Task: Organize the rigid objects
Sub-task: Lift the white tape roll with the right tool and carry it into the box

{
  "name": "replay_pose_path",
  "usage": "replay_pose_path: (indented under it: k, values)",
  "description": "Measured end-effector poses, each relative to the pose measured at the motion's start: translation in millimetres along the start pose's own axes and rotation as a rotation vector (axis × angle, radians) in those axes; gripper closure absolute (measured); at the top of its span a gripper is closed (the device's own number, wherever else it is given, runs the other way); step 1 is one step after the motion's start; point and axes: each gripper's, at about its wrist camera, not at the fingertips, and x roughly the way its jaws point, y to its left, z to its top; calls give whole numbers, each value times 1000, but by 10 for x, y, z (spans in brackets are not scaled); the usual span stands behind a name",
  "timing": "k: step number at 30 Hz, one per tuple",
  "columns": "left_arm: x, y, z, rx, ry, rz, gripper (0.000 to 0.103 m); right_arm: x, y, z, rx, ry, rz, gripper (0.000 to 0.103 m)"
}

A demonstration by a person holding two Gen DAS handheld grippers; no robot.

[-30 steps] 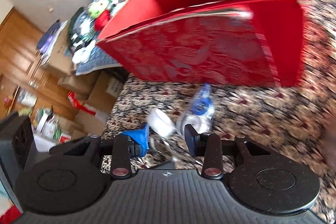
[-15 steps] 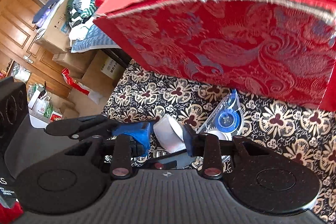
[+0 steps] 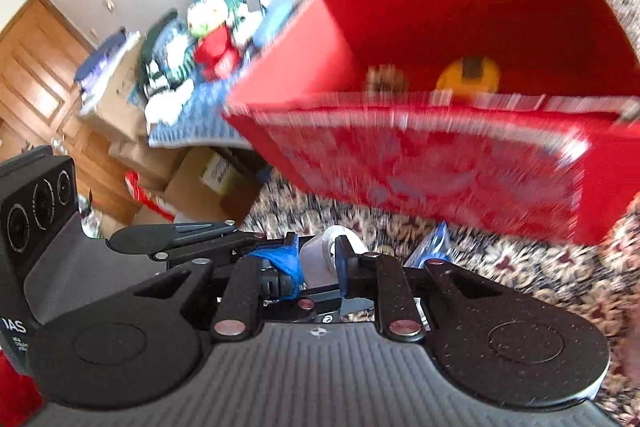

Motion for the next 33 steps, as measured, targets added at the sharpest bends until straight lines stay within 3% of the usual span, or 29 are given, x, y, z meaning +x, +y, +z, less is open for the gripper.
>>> replay_pose_path:
  k: [3, 5, 9, 12, 16, 19, 25, 29, 33]
  values:
    - [-148, -110, 249, 39, -58, -53, 63, -314, 94, 146, -18, -75, 20, 103]
    - [-206, -172, 444, 69, -101, -58, 64, -441, 159, 265, -67, -127, -12, 103]
    - [-167, -177, 806, 97, -157, -38, 64, -492, 112, 594, -109, -198, -15, 103]
    - [-62, -78, 1004, 99, -161, -2, 64, -357, 5, 852, -110, -198, 7, 103]
    - [224, 170, 1160, 59, -96, 60, 64, 27, -188, 1142, -76, -108, 45, 103]
    - [485, 387, 1160, -31, -11, 73, 64, 321, -281, 1236, -48, -8, 64, 103]
    - [821, 662, 1015, -141, 144, 159, 64, 884, -472, 1279, 37, 221, 122, 103]
    - [900, 733, 954, -176, 208, 229, 65, 1132, -522, 1261, 84, 326, 165, 103]
    - [850, 718, 948, -192, 199, 287, 50, 1321, -608, 1282, 115, 397, 182, 103]
